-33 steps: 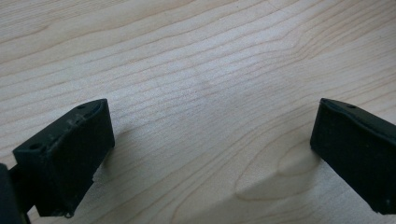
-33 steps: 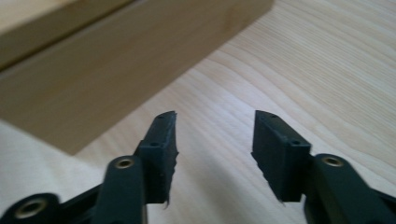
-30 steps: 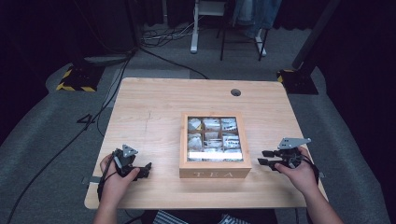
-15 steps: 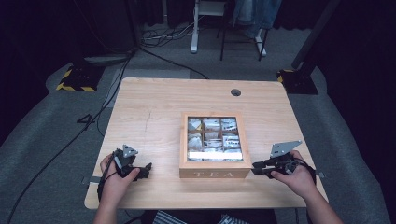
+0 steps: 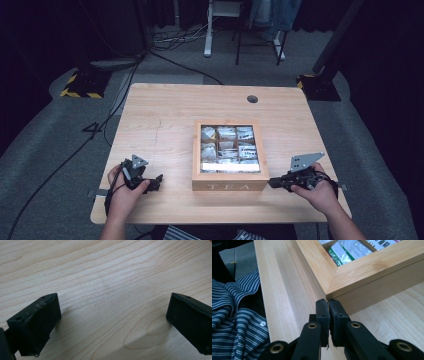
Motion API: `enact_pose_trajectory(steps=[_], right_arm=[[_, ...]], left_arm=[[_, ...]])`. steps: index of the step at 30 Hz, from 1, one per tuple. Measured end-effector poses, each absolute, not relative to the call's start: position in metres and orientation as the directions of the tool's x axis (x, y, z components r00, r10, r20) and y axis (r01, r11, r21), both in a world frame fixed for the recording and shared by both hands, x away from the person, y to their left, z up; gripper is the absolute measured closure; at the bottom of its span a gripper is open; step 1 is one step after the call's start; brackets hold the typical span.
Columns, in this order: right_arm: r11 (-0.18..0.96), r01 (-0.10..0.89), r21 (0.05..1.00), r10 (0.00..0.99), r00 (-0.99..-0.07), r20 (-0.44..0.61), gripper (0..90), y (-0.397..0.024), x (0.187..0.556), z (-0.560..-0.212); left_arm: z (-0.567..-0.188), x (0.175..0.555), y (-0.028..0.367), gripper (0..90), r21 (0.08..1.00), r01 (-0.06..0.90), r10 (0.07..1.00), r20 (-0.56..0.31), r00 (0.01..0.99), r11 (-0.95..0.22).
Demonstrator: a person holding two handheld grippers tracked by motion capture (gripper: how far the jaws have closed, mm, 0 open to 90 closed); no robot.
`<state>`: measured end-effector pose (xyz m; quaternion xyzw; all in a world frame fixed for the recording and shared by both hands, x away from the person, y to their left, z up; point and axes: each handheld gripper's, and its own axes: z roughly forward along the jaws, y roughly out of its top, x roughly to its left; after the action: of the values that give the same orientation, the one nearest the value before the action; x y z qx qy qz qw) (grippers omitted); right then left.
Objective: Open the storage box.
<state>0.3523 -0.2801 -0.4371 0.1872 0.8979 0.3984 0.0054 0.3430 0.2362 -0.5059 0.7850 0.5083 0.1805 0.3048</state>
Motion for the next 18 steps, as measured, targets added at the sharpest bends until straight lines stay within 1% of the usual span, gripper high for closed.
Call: enact_pose_trajectory(steps=[5,18], right_arm=[[0.604,0.34,0.721,0.348,-0.926,0.145,90.0,-0.2806,0.3525,-0.4375],[0.545,0.352,0.761,0.365,-0.917,0.162,90.0,-0.2847,0.349,-0.4301]], left_arm=[[-0.506,0.3432,0.2362,0.2,0.663,0.687,0.908,-0.028,0.418,-0.297],[-0.5059,0.3446,0.2357,0.2,0.663,0.685,0.906,-0.024,0.423,-0.302]])
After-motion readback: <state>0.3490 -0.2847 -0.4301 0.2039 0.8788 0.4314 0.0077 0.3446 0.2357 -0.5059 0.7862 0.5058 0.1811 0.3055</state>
